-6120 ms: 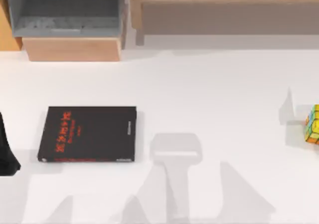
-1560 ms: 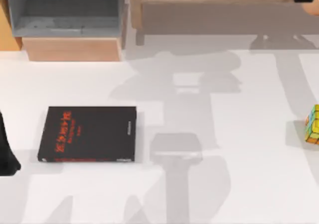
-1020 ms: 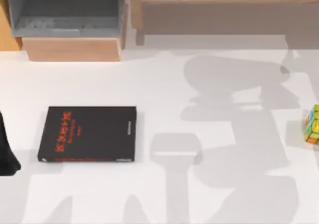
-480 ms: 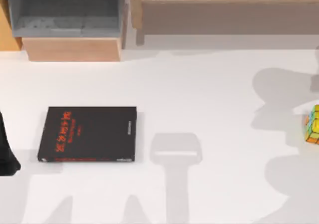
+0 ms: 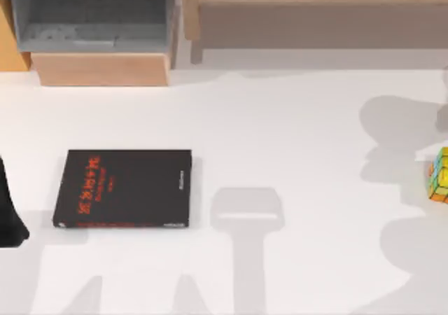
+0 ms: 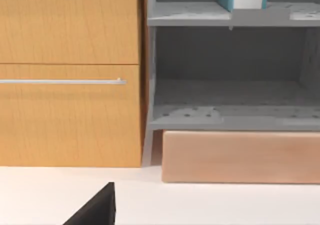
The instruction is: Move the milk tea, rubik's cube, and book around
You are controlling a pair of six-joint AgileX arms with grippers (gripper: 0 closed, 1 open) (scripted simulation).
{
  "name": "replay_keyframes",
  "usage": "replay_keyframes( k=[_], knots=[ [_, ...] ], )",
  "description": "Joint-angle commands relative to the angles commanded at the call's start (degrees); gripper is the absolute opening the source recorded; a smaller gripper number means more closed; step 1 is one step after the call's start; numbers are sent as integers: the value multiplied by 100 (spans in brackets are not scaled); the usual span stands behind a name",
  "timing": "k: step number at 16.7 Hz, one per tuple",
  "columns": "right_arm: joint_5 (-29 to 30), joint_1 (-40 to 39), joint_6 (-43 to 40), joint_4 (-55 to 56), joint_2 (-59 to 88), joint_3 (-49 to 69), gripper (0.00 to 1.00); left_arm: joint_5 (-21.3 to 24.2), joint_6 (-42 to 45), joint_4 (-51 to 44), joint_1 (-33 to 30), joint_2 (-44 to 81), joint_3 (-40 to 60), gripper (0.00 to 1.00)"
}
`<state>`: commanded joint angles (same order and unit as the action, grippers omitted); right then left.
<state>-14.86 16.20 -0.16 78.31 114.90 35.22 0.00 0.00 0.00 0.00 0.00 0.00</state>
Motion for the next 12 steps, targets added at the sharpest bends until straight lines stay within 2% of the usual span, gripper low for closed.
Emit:
replay_keyframes(
  k=[9,12],
  knots=[
    [4,22,-7,485,504,-33,0,0,0,0,0,0,0,100],
    [4,22,-7,485,504,-33,23,0,0,0,0,0,0,100]
  ],
)
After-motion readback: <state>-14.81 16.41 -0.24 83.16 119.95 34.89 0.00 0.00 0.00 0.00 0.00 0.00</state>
